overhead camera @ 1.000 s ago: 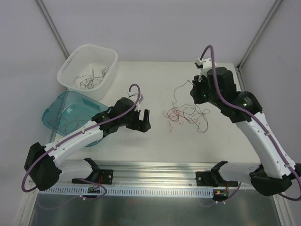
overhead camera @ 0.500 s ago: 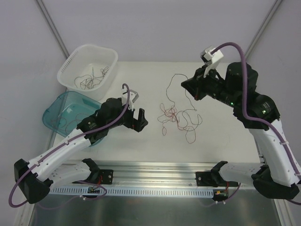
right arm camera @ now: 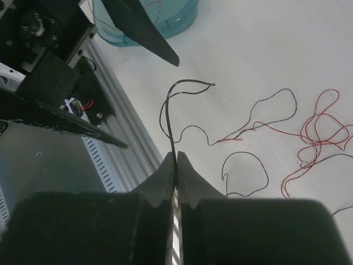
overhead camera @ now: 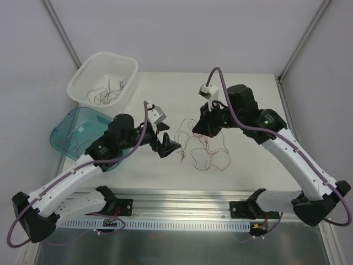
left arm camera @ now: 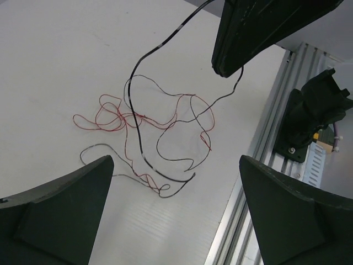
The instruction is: Untangle the cables
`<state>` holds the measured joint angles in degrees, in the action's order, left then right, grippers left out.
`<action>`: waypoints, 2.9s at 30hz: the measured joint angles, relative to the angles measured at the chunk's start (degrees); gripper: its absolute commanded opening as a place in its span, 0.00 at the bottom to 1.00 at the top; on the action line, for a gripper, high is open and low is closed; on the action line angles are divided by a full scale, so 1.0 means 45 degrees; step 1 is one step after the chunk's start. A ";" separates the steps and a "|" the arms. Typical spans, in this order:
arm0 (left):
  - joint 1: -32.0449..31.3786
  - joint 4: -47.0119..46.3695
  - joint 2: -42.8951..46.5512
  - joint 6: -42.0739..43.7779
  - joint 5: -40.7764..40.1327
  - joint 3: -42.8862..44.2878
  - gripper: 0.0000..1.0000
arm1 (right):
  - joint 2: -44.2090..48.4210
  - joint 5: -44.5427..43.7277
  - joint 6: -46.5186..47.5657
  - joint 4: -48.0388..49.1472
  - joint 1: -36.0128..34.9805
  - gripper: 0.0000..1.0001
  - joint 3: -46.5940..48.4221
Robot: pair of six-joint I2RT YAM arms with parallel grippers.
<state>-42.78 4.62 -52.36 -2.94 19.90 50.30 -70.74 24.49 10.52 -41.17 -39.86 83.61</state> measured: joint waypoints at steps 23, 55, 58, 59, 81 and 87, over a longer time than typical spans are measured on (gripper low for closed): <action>-0.0005 -0.5576 -0.2089 -0.1885 0.2798 -0.0971 0.93 | 0.0646 0.1477 -0.0525 0.2084 -0.0379 0.01 -0.0495; -0.0593 -0.8174 -0.2725 -0.3638 0.0811 -0.1792 0.00 | 0.1826 -0.1710 -0.2540 0.4046 -0.0797 0.67 -0.2516; -0.0593 -0.7597 -0.2579 -0.3585 -0.0029 -0.1783 0.00 | 0.2424 -0.3128 -0.2283 0.3186 -0.0767 0.71 -0.2521; -0.0593 -0.7276 -0.2540 -0.3546 -0.0359 -0.1749 0.00 | 0.2628 -0.3599 -0.2263 0.2953 -0.0719 0.71 -0.2560; -0.0593 -0.3852 -0.2001 -0.2477 -0.3118 0.0053 0.00 | 0.1331 -0.5595 -0.4532 0.3439 0.2448 0.56 -1.0282; -0.0588 -0.3614 -0.2011 -0.2229 -0.3449 0.0437 0.00 | 0.0199 -0.4862 -0.4702 0.4391 0.2725 0.12 -1.0433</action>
<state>-45.43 -11.64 -61.41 -12.97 4.38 52.27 -69.84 2.61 -10.63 -21.41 -27.59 36.67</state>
